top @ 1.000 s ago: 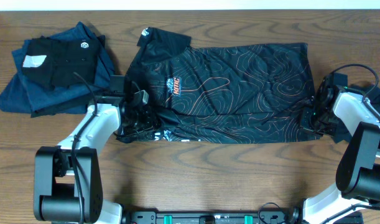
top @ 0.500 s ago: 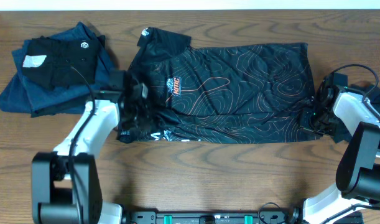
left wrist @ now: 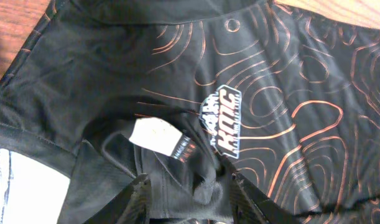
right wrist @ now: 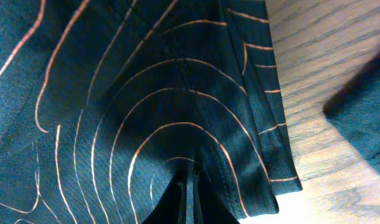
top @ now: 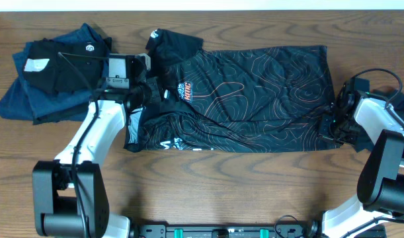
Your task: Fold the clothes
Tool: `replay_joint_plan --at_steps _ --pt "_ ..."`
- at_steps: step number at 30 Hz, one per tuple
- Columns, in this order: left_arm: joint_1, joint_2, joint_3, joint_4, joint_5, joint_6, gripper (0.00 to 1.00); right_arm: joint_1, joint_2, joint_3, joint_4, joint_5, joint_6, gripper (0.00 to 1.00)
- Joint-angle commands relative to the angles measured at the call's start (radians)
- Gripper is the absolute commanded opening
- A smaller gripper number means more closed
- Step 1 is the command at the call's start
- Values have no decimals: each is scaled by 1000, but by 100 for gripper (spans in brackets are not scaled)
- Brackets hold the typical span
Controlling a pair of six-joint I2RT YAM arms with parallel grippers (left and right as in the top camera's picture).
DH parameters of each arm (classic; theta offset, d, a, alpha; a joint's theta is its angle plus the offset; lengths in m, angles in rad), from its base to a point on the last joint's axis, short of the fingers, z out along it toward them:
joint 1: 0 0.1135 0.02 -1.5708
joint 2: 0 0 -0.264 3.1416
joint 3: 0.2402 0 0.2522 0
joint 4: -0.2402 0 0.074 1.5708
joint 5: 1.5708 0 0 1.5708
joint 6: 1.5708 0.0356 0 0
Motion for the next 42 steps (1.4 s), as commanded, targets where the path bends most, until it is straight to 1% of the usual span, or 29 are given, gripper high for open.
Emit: replay_joint_plan --at_steps 1,5,7,10,14,15,17,18,21,23,25,27,35,38,42 --pt "-2 6 8 3 -24 -21 44 7 -17 -12 -2 -7 3 5" --pt "-2 6 8 -59 85 -32 44 7 -17 -12 0 -6 3 5" --pt "-9 6 7 -90 106 -32 44 7 -17 -12 2 -6 3 5" --pt "-30 8 -9 -97 101 -32 44 7 -17 -12 6 -6 3 5" --pt "-57 33 -16 -107 18 -49 42 7 -17 -12 3 -6 3 5" --pt "-61 41 -16 -109 2 -61 39 7 -17 -12 2 -6 3 5" --pt "-61 63 -16 -111 -1 -85 36 7 -17 -12 -1 -6 -5 5" --pt "-61 76 -16 -116 -1 -101 32 7 -17 -12 -2 -6 -6 5" --pt "-61 104 -16 -128 -1 -138 31 7 -17 -12 -2 -6 -8 5" --pt "-61 118 -16 -128 -1 -140 32 7 -17 -12 -1 -6 -8 5" --pt "-61 130 -16 -124 -1 -140 41 7 -17 -12 0 -6 -8 6" --pt "-61 138 -16 -119 -1 -140 46 7 -17 -12 -1 -6 -8 6" --pt "-61 156 -16 -43 -1 -141 46 7 -17 -12 -2 -6 -8 6" --pt "-61 158 -16 -52 -1 -141 46 7 -17 -12 -2 -6 -8 6" --pt "-61 158 -16 -100 3 -156 47 7 -17 -12 -2 -6 -8 6"
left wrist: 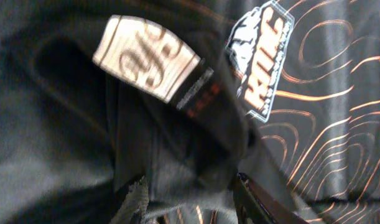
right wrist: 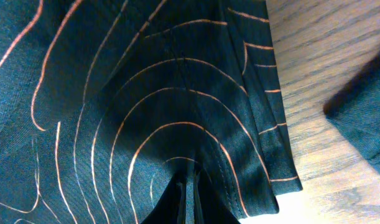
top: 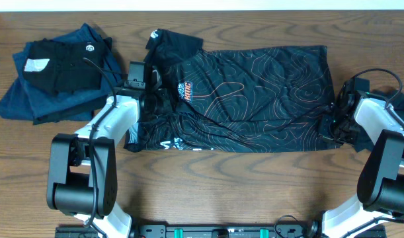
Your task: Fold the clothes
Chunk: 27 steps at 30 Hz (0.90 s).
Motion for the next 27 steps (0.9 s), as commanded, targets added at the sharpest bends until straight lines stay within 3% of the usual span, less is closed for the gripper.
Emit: replay_joint_plan --at_steps 1,6,17,18,21,24,27 --pt "2 14 -13 -25 -5 -34 47 7 -17 -11 -2 -6 -7 5" --pt "2 14 -13 -23 -6 -87 47 7 -17 -11 -2 -6 -7 5" --pt "-50 71 -13 31 -6 -87 47 7 -17 -11 -8 -6 -7 5" --pt "-54 75 -13 35 -6 -87 46 7 -17 -11 -9 -6 -7 5" --pt "-56 76 -13 56 -6 -87 27 7 -17 -11 -9 -6 -7 5" --pt "-56 58 -10 72 -6 -87 14 7 -17 -11 -9 -6 -7 6" --pt "-56 29 -1 72 -6 -87 14 7 -17 -11 -8 -6 -7 5"
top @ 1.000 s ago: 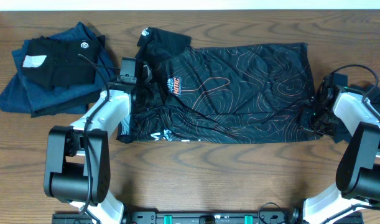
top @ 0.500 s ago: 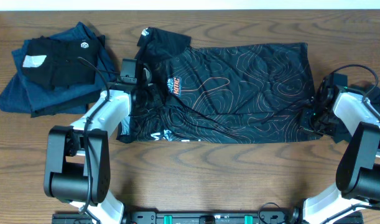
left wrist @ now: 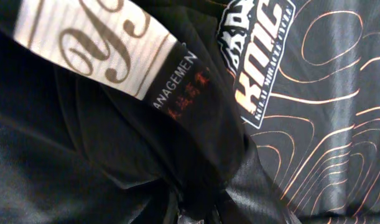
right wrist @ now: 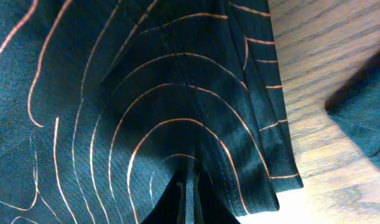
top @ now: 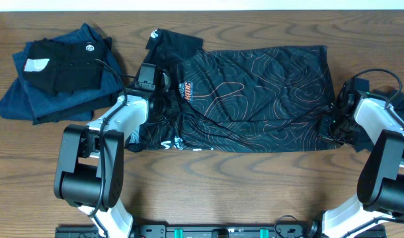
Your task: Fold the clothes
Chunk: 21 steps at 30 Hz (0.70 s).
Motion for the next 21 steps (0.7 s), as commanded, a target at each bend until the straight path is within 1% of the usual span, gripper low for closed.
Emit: replay_joint_plan --at_steps 1,6,16,21 --pt "-1 -42 3 -1 -6 -2 14 7 -17 -11 -2 -6 -7 5" --pt "-2 -75 9 7 -6 -2 13 7 -17 -11 0 -6 -7 6" --pt "-2 -75 9 8 11 -2 13 7 -17 -11 -1 -6 -7 5" --pt "-5 -74 9 102 82 -2 7 7 -17 -11 0 -6 -7 5"
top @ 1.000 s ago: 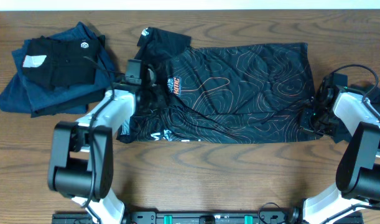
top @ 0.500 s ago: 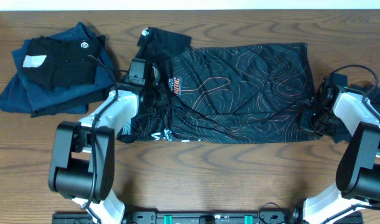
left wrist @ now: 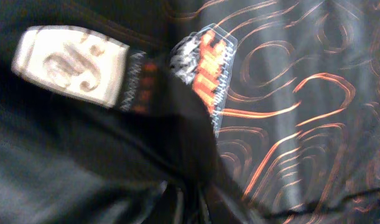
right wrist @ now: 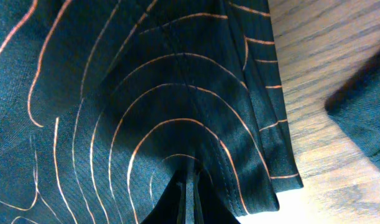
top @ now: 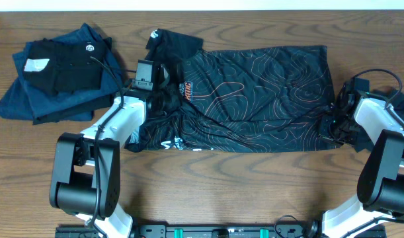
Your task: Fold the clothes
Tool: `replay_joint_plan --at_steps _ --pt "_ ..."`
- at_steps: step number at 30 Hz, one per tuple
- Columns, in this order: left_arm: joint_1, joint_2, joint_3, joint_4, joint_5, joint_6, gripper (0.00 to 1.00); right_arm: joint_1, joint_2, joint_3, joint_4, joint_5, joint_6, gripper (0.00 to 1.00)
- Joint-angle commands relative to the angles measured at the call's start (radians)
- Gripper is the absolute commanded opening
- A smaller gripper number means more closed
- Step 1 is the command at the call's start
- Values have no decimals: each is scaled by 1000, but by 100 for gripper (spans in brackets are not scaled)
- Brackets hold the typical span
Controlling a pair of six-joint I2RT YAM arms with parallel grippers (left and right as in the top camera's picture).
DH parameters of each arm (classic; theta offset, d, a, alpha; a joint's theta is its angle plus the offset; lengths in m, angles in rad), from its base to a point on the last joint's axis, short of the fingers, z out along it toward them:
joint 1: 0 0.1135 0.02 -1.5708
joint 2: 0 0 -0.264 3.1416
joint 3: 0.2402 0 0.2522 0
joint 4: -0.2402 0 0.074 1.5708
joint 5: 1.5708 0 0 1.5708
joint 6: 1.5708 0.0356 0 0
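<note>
A black shirt with orange contour lines [top: 254, 92] lies spread across the table's middle, neck to the left, hem to the right. My left gripper [top: 159, 100] is shut on the collar fabric by the white neck label [left wrist: 68, 68] and chest logo [left wrist: 202, 59]; the cloth bunches between the closed jaws [left wrist: 190, 202]. At the hem's right edge my right gripper [top: 334, 122] is shut on the stitched hem [right wrist: 190, 186], the jaws pinched together.
A stack of folded dark blue and black clothes [top: 56, 73] sits at the far left. Another dark garment [top: 400, 99] lies by the right edge, a corner of it showing in the right wrist view [right wrist: 364, 118]. Bare wooden table [top: 221, 185] runs along the front.
The left gripper, still shut on the collar, has shifted slightly toward the far side; the label and logo sit higher and blurred in its view. The right gripper has not moved.
The left gripper stood open over the collar by the label, then lower over it with jaws still apart, then shut on the collar fabric. Now it holds that fabric slightly shifted. The right gripper stayed shut on the hem throughout.
</note>
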Motion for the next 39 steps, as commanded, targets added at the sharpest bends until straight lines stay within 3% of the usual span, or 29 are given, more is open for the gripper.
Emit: replay_joint_plan --at_steps 1,6,8,12,18,26,39 --pt "-9 -15 8 64 48 1 7 7 -17 -11 0 -6 -7 6" --pt "-31 -14 8 215 40 7 8 7 -17 -11 -1 -6 -7 6" --pt "-32 -14 8 245 39 16 26 7 -17 -11 -1 -6 -7 6" --pt "-5 -16 8 174 40 16 40 7 -17 -11 -2 -6 -7 6" --pt "87 -53 8 -166 40 47 41 7 -17 -11 0 -5 -8 6" --pt "145 -130 8 -388 -117 163 41 7 -17 -11 2 -6 -8 6" --pt "144 -65 -21 -408 -291 171 42 7 -17 -11 -5 -6 -8 6"
